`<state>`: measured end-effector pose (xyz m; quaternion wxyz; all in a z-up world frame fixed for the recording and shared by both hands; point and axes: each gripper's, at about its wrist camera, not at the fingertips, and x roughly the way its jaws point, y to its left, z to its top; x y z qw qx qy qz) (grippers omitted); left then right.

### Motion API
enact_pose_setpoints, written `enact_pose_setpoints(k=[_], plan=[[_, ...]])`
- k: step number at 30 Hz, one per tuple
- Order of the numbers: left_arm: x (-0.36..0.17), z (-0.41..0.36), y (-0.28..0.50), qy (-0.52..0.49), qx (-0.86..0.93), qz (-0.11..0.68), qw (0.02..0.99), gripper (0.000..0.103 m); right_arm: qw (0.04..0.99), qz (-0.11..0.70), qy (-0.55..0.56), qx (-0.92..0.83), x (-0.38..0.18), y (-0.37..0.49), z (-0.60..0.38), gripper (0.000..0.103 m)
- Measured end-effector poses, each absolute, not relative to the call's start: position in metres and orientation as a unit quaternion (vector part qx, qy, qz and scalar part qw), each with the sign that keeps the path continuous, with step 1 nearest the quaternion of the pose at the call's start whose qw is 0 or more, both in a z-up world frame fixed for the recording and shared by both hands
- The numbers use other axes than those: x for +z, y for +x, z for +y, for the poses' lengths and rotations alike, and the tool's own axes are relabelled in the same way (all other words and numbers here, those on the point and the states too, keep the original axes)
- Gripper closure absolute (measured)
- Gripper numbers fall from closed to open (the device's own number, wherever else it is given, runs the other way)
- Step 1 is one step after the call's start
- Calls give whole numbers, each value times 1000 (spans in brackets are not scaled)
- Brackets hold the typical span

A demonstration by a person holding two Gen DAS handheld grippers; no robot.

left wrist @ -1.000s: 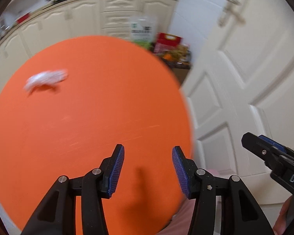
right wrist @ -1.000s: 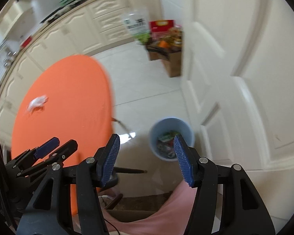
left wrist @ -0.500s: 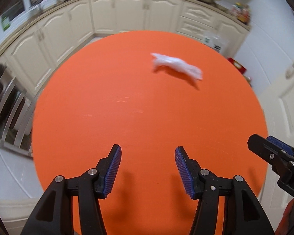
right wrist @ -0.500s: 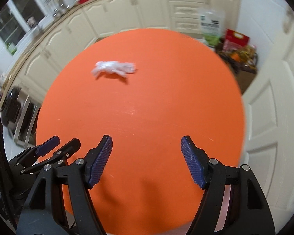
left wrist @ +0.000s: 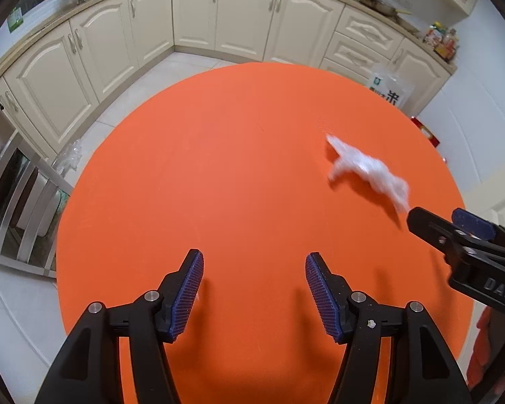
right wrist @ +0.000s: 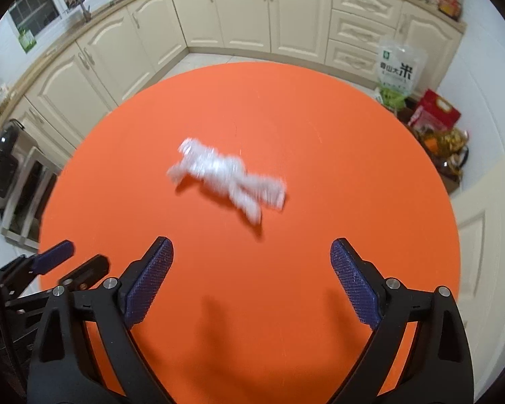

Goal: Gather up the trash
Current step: 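Move both tools back over the table toward the clear plastic wrap, then grasp the clear plastic wrap with the right gripper, then carry the clear plastic wrap over the blue bin with the right tool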

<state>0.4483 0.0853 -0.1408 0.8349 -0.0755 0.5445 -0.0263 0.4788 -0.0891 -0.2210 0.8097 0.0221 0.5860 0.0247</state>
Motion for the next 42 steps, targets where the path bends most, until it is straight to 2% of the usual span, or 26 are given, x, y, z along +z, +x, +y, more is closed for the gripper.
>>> enact_pose_setpoints(k=[6,8,9,11,13,14,15,25,42], plan=[[-155,88,487,-59,-1,557,829,44,795,605,-8,36,-248,523,-72,9],[-158,89,497,-55,3,559,827,44,794,606,-25,38,-252,532,-63,14],[-160,90,501,-54,6,561,826,44,793,607,-35,39,-256,535,-60,19],[-164,91,508,-57,8,565,823,43,785,617,-24,48,-264,539,-57,38],[-163,89,512,-58,5,561,826,41,789,613,-17,48,-263,538,-56,46],[-163,87,513,-56,5,561,826,41,790,611,-16,51,-262,537,-56,65],[-164,86,513,-53,5,562,826,41,787,614,-12,50,-261,536,-58,76],[-151,69,485,-43,-5,557,830,41,798,602,18,38,-239,501,-86,78],[-120,-18,373,11,-90,525,846,41,815,573,62,-54,-189,372,-183,77]])
